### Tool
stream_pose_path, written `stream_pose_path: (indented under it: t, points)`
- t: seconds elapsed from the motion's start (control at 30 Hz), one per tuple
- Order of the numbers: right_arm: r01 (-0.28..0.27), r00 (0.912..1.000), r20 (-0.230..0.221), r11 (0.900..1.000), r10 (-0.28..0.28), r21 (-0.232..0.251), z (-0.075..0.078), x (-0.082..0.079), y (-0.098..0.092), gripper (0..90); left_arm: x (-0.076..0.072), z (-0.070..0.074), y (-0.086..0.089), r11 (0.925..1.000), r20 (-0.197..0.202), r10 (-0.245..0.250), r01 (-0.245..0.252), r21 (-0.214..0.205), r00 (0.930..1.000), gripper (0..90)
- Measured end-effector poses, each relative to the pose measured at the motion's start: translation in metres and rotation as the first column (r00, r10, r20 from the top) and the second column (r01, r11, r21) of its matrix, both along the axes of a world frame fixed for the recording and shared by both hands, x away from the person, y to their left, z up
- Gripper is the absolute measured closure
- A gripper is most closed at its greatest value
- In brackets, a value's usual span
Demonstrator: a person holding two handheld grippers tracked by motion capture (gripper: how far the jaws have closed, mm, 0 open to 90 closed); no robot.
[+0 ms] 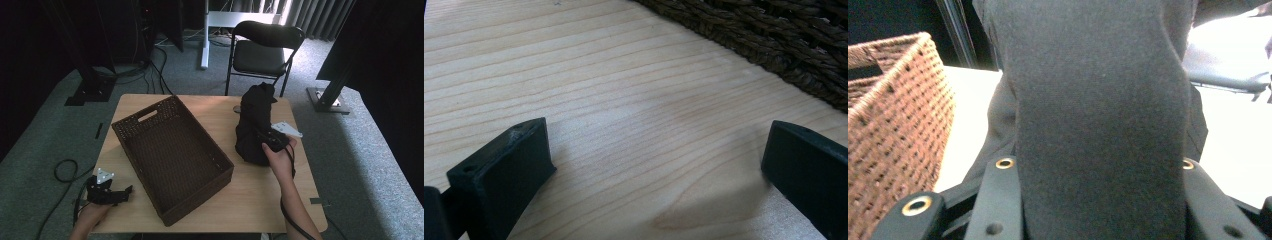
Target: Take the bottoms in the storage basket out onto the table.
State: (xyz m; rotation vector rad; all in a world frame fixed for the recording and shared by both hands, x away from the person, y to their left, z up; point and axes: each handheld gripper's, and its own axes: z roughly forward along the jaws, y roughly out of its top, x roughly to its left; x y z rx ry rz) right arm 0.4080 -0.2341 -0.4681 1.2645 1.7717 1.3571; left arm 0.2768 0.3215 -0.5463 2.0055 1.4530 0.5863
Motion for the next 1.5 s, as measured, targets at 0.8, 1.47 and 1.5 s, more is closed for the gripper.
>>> stream_pose_path:
  t: [0.8, 1.47, 1.5]
  points:
    - [0.014, 0.9911, -0.131, 0.9994, -0.018, -0.032, -0.051, 0.019, 0.0, 60.2, 0.0, 0.0, 0.0, 1.0, 0.001, 0.0, 0.0, 0.0, 1.0, 0.0]
    - [-0.058, 0.9794, -0.195, 0.9981, 0.054, -0.018, -0.062, 0.038, 0.005, 34.0, 0.0, 0.0, 0.0, 1.0, 0.0, 0.0, 0.0, 0.0, 1.0, 0.0]
    - [-0.063, 0.9795, -0.192, 0.998, 0.06, -0.008, -0.061, 0.038, 0.005, 31.7, 0.0, 0.0, 0.0, 1.0, 0.0, 0.0, 0.0, 0.0, 1.0, 0.0]
